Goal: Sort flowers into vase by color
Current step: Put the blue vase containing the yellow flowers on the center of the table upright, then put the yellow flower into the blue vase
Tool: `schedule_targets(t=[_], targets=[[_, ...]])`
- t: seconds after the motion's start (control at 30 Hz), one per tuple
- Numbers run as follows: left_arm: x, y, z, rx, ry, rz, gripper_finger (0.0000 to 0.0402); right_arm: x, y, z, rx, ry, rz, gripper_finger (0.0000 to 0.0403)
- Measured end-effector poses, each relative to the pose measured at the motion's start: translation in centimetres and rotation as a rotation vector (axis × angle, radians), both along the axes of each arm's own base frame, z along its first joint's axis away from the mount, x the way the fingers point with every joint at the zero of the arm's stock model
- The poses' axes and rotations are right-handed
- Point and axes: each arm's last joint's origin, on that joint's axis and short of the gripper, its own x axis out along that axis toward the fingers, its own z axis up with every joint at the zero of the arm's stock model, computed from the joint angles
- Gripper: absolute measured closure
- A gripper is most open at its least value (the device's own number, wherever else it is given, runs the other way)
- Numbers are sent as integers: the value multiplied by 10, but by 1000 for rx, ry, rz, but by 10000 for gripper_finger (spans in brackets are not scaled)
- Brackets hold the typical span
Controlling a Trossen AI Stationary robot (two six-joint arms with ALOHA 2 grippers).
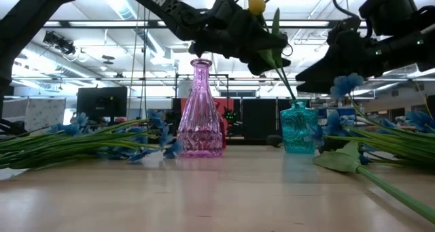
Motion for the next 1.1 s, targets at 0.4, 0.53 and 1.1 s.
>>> schedule_targets(t=[0.4,0.53,1.1], targets=[[-17,0,-6,89,189,32,2,-13,1,7,33,7,-28,89],[-23,3,8,120,157,49,2,-13,1,9,28,-4,-27,89],[-65,-1,72,206,116,107,2,-21,1,11,19,22,-50,89]])
